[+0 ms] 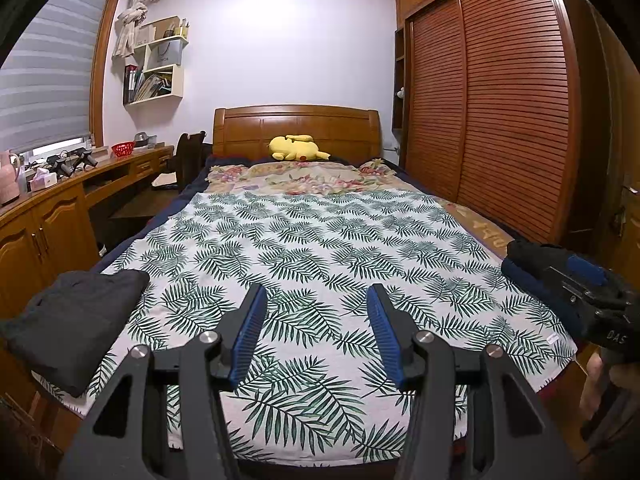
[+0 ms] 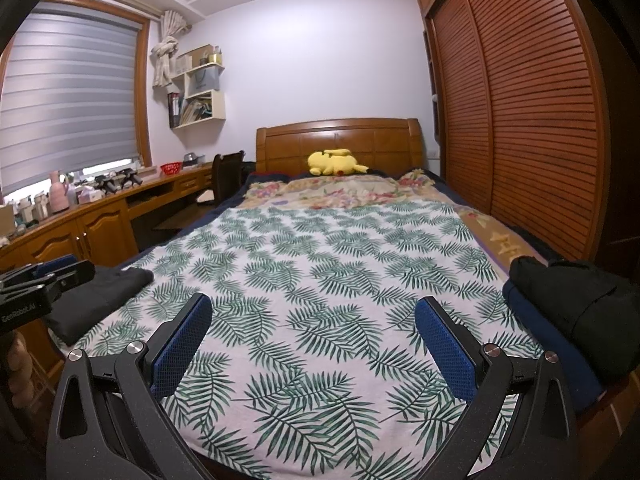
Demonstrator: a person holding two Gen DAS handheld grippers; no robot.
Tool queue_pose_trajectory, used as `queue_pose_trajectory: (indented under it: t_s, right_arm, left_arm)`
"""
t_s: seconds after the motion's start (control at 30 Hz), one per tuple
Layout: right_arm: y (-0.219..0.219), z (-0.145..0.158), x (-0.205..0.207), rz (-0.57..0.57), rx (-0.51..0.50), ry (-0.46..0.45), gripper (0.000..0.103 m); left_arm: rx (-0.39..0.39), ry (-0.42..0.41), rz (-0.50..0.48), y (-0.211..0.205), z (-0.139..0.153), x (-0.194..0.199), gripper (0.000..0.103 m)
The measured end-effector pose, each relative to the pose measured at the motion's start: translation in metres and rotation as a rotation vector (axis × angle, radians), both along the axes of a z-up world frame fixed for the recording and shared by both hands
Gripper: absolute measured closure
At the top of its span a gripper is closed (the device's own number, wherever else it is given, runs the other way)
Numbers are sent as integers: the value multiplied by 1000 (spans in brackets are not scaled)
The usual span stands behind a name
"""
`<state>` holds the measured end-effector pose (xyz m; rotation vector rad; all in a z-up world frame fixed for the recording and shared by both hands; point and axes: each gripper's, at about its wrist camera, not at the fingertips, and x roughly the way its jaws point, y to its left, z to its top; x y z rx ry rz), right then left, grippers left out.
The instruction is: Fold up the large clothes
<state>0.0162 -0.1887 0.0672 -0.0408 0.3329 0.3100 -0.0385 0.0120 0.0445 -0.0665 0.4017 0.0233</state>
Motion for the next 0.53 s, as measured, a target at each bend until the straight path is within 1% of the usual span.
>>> queue_pose_trajectory:
  t_s: [0.53]
  right_arm:
    - [0,0,-1,1,2,1,0]
  left_arm:
    - [0,-1,-1,-2,0,-1,52]
